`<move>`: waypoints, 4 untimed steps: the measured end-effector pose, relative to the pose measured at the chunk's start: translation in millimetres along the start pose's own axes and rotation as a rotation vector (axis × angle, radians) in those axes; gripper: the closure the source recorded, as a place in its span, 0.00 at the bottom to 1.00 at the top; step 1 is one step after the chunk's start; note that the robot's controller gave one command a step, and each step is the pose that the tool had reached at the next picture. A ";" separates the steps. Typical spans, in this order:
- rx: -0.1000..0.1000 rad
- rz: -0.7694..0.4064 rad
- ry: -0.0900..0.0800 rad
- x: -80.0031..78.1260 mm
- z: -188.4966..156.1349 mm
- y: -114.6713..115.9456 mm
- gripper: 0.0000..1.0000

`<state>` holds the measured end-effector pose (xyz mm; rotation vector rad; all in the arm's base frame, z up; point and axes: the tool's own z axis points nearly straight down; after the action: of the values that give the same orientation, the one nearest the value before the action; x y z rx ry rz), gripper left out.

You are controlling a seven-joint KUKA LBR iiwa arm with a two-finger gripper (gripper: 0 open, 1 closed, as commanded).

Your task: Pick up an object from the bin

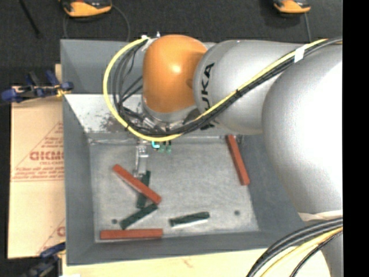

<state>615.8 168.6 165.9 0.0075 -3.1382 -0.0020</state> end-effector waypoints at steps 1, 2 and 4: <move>0.003 -0.137 0.001 46.7 91.0 -4.5 0.00; -0.001 -0.133 -0.006 44.5 87.5 -2.9 1.00; 0.003 -0.582 -0.017 32.7 -62.6 -2.4 1.00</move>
Offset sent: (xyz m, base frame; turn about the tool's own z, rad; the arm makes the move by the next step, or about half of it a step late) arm -0.0459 -0.0022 -0.0878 -0.1390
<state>583.4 166.0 228.6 0.9130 -3.0204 0.0017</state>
